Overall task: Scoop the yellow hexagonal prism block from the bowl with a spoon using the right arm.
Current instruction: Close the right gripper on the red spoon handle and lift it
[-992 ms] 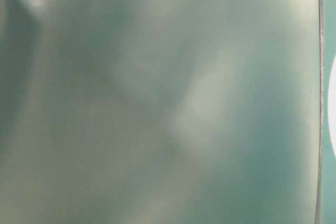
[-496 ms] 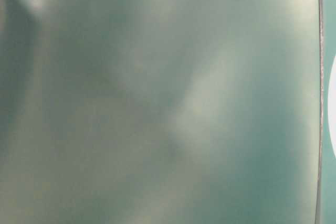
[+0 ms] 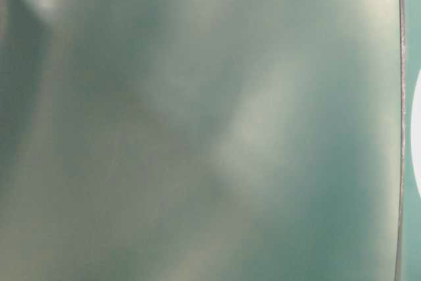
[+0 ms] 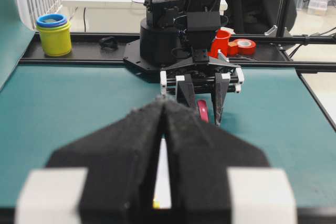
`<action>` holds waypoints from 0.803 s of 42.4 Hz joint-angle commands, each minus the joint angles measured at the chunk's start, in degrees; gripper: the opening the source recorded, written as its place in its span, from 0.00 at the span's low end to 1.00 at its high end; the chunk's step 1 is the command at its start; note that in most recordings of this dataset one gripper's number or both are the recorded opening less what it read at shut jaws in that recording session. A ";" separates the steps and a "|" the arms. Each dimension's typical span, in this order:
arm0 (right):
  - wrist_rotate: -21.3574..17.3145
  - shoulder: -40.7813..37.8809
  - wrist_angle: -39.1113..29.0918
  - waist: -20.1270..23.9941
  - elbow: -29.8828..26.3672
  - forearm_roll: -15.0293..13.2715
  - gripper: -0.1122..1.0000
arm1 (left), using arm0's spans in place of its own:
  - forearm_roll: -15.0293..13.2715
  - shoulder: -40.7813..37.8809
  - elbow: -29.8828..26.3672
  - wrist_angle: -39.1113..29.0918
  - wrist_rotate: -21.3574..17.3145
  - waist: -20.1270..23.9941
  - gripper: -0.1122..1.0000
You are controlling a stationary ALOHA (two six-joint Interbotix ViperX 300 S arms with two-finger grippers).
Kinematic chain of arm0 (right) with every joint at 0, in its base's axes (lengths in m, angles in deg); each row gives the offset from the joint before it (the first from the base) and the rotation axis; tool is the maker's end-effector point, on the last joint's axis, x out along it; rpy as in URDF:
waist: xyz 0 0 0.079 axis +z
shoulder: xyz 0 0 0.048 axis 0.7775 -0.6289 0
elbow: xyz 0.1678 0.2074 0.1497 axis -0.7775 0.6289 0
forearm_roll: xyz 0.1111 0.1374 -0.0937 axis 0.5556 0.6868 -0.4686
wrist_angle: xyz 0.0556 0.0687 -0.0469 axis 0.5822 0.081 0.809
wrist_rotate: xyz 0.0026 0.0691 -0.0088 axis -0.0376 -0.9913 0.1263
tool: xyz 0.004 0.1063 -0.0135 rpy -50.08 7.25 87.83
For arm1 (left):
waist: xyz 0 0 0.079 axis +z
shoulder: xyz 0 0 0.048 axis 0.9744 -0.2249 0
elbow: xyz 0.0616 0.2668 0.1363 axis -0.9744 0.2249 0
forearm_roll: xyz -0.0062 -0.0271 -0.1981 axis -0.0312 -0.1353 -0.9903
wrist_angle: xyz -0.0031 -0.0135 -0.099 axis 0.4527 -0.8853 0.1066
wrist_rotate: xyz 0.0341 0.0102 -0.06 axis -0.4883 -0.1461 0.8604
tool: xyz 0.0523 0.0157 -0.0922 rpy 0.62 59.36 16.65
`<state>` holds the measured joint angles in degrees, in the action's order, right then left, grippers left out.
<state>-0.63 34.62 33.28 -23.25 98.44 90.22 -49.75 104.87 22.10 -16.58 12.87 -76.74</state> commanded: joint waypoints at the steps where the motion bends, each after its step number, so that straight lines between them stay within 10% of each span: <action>1: -0.53 0.70 0.09 0.18 -0.09 0.35 0.58 | 0.09 -0.18 -0.88 0.53 0.00 0.09 0.10; 18: -1.32 0.70 -0.88 0.09 -0.18 1.49 0.55 | 0.09 -0.26 -0.88 0.53 0.00 0.09 0.10; 34: -2.90 2.55 -0.97 0.09 0.09 1.58 0.32 | 0.18 -0.18 -0.88 0.18 0.00 0.09 0.10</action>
<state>-3.18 34.71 32.05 -23.25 98.44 91.54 -49.75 104.96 22.10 -16.67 12.87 -76.74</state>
